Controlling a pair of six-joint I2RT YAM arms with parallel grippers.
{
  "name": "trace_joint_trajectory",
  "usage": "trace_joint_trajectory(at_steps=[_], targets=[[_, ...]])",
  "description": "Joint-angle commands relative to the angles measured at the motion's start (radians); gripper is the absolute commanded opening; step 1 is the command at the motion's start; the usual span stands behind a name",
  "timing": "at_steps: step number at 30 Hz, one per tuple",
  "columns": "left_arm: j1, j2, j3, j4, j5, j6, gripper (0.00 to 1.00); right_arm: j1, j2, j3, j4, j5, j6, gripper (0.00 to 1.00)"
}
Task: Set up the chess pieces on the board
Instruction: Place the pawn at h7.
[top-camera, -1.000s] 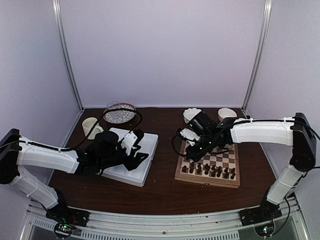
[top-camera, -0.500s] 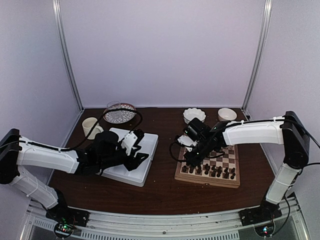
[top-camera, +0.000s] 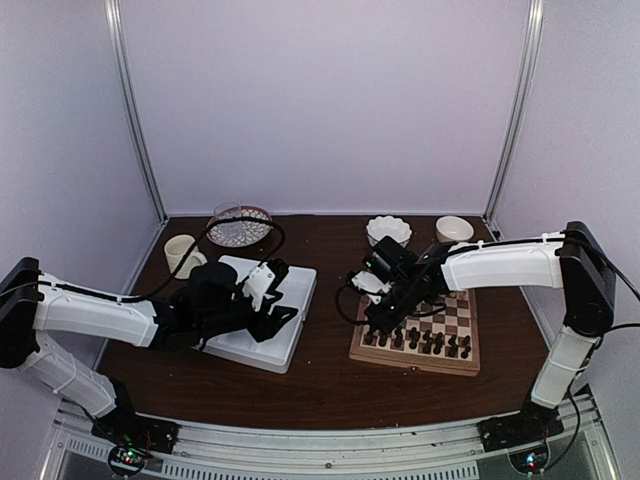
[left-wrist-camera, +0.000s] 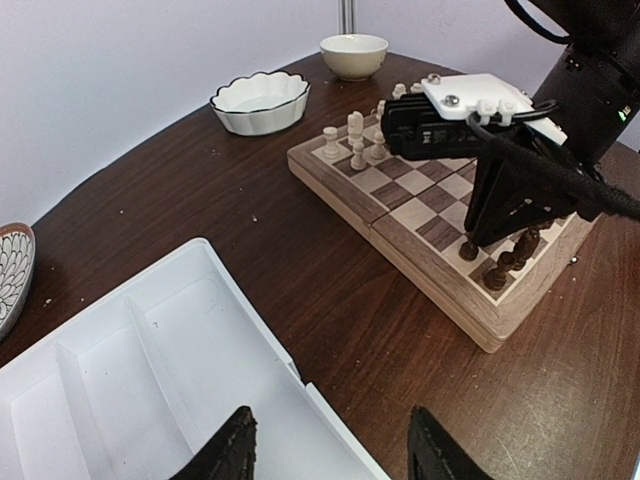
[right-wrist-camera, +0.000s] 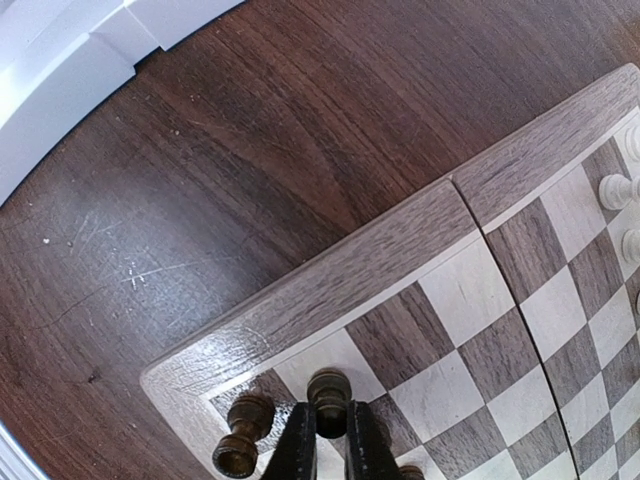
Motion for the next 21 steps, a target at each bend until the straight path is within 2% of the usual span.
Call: trace_joint_trajectory(at_steps=[1, 6, 11, 21], targets=[[0.001, -0.006, 0.009, 0.032, 0.012, 0.0, 0.51, 0.006, 0.013, 0.027, -0.008, 0.012, -0.003, 0.03], [0.002, -0.007, 0.009, 0.03, 0.012, 0.001, 0.51, 0.008, 0.012, 0.027, -0.009, 0.015, -0.003, 0.11], [0.001, -0.01, 0.01, 0.026, 0.014, 0.002, 0.52, 0.011, -0.011, 0.021, -0.001, 0.044, 0.008, 0.27], [0.002, -0.029, 0.003, 0.019, -0.009, 0.004, 0.52, 0.013, -0.191, -0.07, 0.135, 0.178, 0.053, 0.34]])
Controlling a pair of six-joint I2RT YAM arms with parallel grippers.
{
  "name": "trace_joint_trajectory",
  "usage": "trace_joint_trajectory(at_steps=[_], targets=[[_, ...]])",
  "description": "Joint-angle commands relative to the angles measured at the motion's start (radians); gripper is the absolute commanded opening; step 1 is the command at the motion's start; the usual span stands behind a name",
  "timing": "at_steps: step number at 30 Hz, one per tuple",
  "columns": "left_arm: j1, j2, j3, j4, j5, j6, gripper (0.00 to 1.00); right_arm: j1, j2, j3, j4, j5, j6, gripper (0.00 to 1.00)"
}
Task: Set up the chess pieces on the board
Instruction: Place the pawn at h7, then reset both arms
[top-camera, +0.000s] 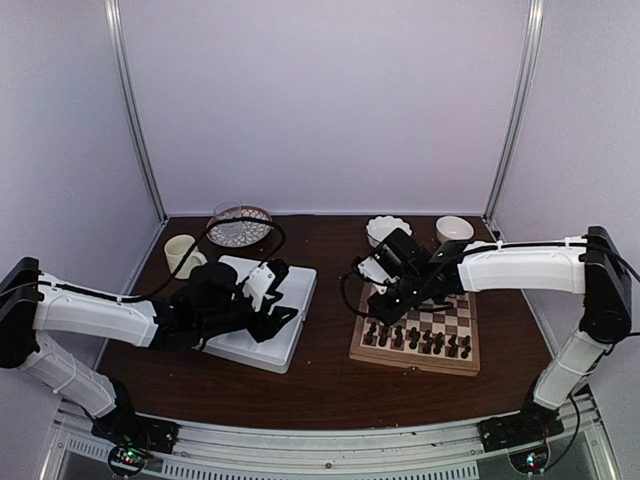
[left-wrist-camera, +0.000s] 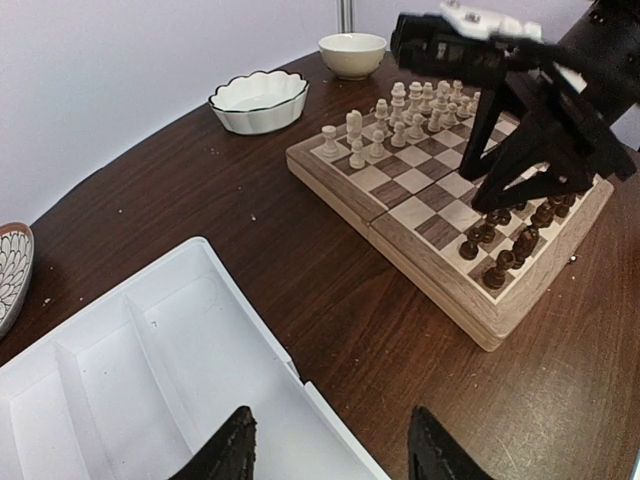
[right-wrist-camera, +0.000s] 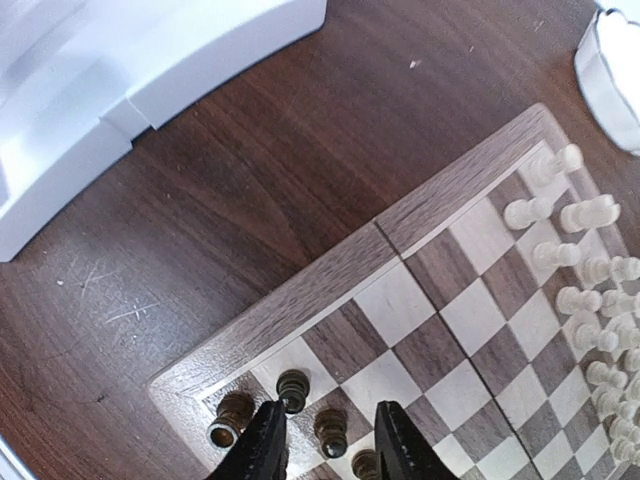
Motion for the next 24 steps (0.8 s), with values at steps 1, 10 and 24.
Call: trace_joint_trajectory(at_steps=[1, 10, 24], targets=[[0.001, -0.036, 0.002, 0.018, -0.02, 0.003, 0.52, 0.006, -0.141, -0.061, 0.108, 0.11, 0.027, 0.35], [0.021, -0.204, -0.037, -0.056, -0.296, -0.009, 0.6, -0.004, -0.507, -0.336, 0.362, 0.497, 0.008, 0.58], [0.286, -0.418, -0.132, -0.165, -0.338, -0.037, 0.98, -0.265, -0.756, -0.67, 0.643, 0.832, 0.034, 1.0]])
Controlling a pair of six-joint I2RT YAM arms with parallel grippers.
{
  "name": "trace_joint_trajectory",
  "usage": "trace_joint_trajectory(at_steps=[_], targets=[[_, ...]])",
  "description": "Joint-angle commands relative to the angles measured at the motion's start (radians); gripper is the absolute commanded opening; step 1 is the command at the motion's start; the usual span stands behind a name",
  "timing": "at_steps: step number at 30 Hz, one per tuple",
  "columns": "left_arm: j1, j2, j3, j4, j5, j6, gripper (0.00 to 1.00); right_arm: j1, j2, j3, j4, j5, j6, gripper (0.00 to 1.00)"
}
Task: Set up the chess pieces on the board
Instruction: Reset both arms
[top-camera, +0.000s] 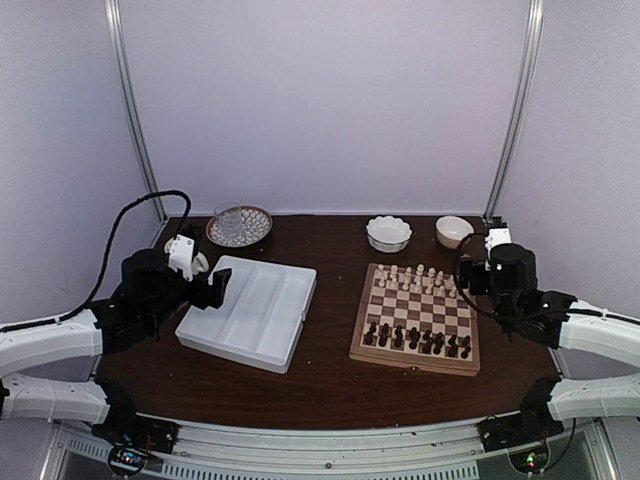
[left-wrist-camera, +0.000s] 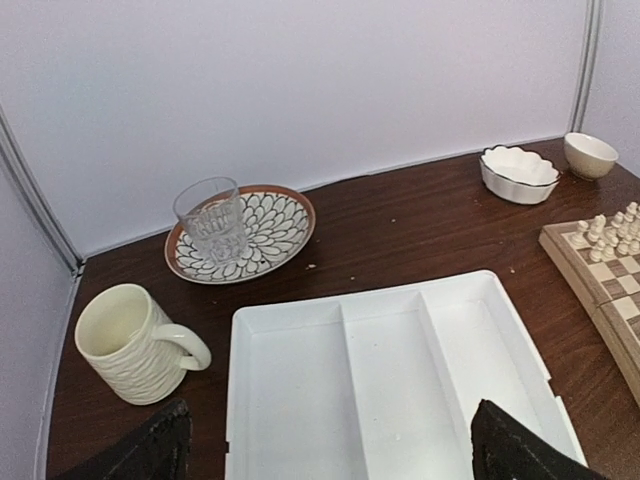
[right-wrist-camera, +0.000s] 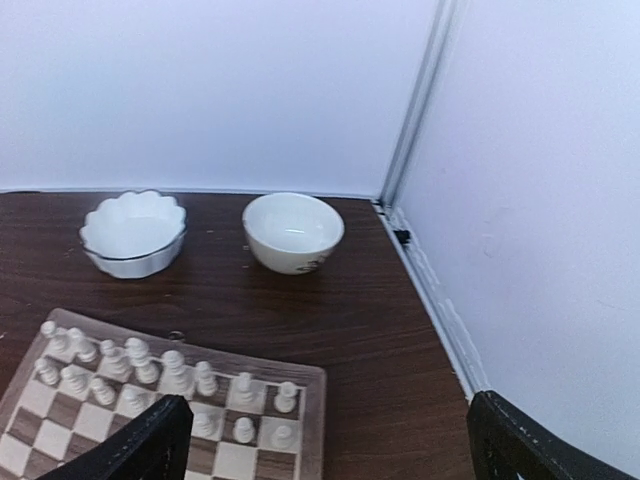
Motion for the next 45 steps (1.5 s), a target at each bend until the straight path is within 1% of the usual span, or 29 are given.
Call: trace_joint_trajectory(at_steps=[1, 4, 6, 7, 9, 10, 11, 12, 13, 15, 17, 19, 21, 23, 24, 25, 26, 27, 28, 29, 30, 31, 33, 35, 38, 40, 42, 44, 45], targets=[[0.044, 0.014, 0.016, -0.044, -0.046, 0.008, 0.98, -0.068, -0.012, -0.077, 0.137, 0.114, -0.022, 1.0], [0.059, 0.046, 0.01, -0.027, -0.098, 0.032, 0.98, -0.098, -0.032, -0.154, 0.285, 0.068, -0.135, 1.0], [0.087, 0.062, -0.005, 0.008, -0.115, 0.043, 0.98, -0.142, -0.04, -0.214, 0.398, -0.022, -0.197, 1.0], [0.107, 0.071, -0.009, 0.02, -0.116, 0.044, 0.98, -0.188, -0.032, -0.226, 0.427, -0.089, -0.195, 1.0], [0.154, 0.093, -0.012, 0.033, -0.102, 0.046, 0.98, -0.306, 0.005, -0.203, 0.373, -0.239, -0.15, 1.0], [0.177, 0.106, -0.015, 0.045, -0.099, 0.055, 0.98, -0.363, 0.036, -0.196, 0.373, -0.293, -0.142, 1.0], [0.195, 0.12, -0.02, 0.066, -0.107, 0.069, 0.98, -0.415, 0.07, -0.2, 0.41, -0.334, -0.144, 1.0], [0.206, 0.135, -0.033, 0.099, -0.118, 0.092, 0.98, -0.441, 0.112, -0.215, 0.476, -0.367, -0.152, 1.0], [0.214, 0.147, -0.052, 0.145, -0.13, 0.122, 0.98, -0.453, 0.156, -0.232, 0.553, -0.394, -0.171, 0.99], [0.236, 0.168, -0.085, 0.223, -0.138, 0.149, 0.98, -0.463, 0.26, -0.249, 0.685, -0.387, -0.209, 0.99], [0.275, 0.169, -0.078, 0.2, -0.126, 0.136, 0.98, -0.468, 0.366, -0.239, 0.803, -0.382, -0.232, 0.99], [0.318, 0.165, -0.09, 0.222, -0.12, 0.132, 0.98, -0.47, 0.432, -0.211, 0.854, -0.427, -0.263, 0.98], [0.344, 0.158, -0.12, 0.286, -0.11, 0.147, 0.97, -0.496, 0.502, -0.202, 0.932, -0.483, -0.254, 0.96], [0.376, 0.17, -0.162, 0.366, -0.088, 0.175, 0.98, -0.534, 0.599, -0.189, 0.977, -0.538, -0.222, 0.92], [0.399, 0.188, -0.183, 0.401, -0.068, 0.176, 0.98, -0.548, 0.654, -0.19, 1.048, -0.568, -0.231, 0.9], [0.426, 0.216, -0.191, 0.439, -0.047, 0.166, 0.98, -0.551, 0.654, -0.185, 1.045, -0.577, -0.226, 0.91], [0.457, 0.249, -0.189, 0.461, -0.02, 0.148, 0.98, -0.555, 0.627, -0.163, 0.959, -0.585, -0.214, 0.91], [0.486, 0.291, -0.181, 0.471, 0.017, 0.121, 0.98, -0.565, 0.624, -0.15, 0.915, -0.599, -0.204, 0.91], [0.514, 0.332, -0.168, 0.48, 0.054, 0.107, 0.97, -0.569, 0.641, -0.157, 0.969, -0.599, -0.206, 0.98], [0.538, 0.392, -0.155, 0.506, 0.097, 0.11, 0.94, -0.569, 0.643, -0.162, 0.978, -0.575, -0.202, 0.99], [0.549, 0.405, -0.112, 0.442, 0.118, 0.106, 0.91, -0.57, 0.633, -0.157, 0.943, -0.541, -0.181, 1.0], [0.562, 0.425, -0.095, 0.412, 0.164, 0.112, 0.89, -0.569, 0.635, -0.147, 0.928, -0.492, -0.16, 1.0], [0.584, 0.441, -0.066, 0.377, 0.185, 0.103, 0.88, -0.572, 0.644, -0.155, 0.966, -0.467, -0.158, 1.0], [0.612, 0.446, -0.061, 0.376, 0.223, 0.096, 0.87, -0.572, 0.641, -0.148, 0.947, -0.461, -0.153, 1.0], [0.624, 0.447, -0.081, 0.437, 0.24, 0.121, 0.87, -0.572, 0.642, -0.15, 0.953, -0.46, -0.154, 0.99], [0.624, 0.451, -0.112, 0.512, 0.248, 0.144, 0.87, -0.572, 0.643, -0.15, 0.953, -0.459, -0.155, 1.0], [0.644, 0.52, -0.173, 0.712, 0.28, 0.145, 0.92, -0.572, 0.643, -0.149, 0.952, -0.459, -0.154, 1.0], [0.674, 0.607, -0.182, 0.806, 0.34, 0.126, 0.93, -0.571, 0.642, -0.151, 0.953, -0.458, -0.153, 1.0], [0.675, 0.6, -0.168, 0.761, 0.368, 0.126, 0.94, -0.572, 0.641, -0.152, 0.953, -0.456, -0.155, 1.0]])
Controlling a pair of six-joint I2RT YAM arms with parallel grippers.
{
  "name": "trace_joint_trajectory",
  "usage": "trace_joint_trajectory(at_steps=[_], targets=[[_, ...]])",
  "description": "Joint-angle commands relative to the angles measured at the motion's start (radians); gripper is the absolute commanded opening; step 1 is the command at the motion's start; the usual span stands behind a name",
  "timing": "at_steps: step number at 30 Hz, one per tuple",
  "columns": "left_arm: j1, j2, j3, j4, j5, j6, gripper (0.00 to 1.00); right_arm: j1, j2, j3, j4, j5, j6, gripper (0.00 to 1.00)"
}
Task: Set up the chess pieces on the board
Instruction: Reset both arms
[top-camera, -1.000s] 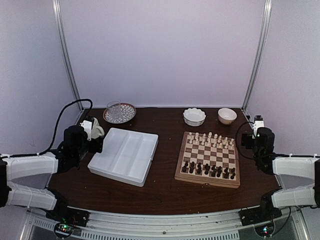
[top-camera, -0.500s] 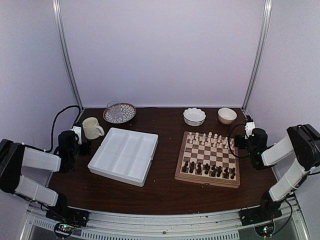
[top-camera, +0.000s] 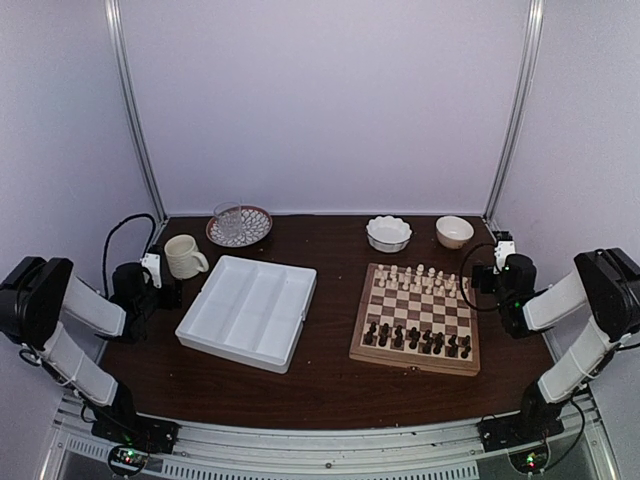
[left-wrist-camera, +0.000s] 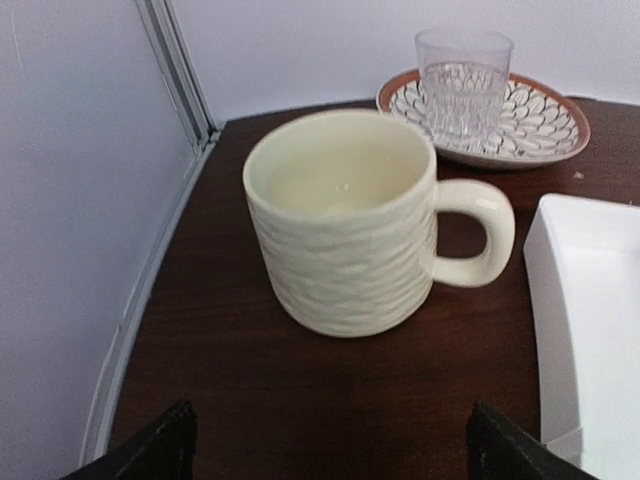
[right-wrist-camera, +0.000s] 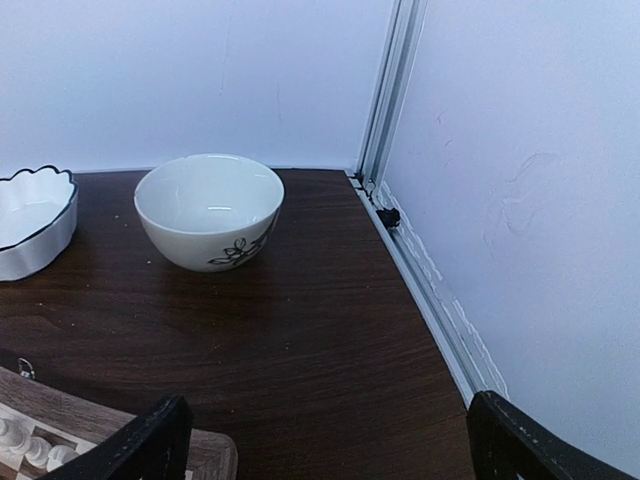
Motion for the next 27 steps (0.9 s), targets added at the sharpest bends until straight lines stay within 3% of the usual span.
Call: trace_joint_trajectory(at_steps=[1, 27], targets=[[0.036, 0.053, 0.008, 0.087, 0.122, 0.006, 0.94, -0.007, 0.001, 0.015, 0.022, 0.021, 0.014, 1.0], [0.036, 0.072, 0.044, 0.047, 0.139, 0.014, 0.97, -0.006, 0.002, 0.015, 0.02, 0.02, 0.013, 1.0]])
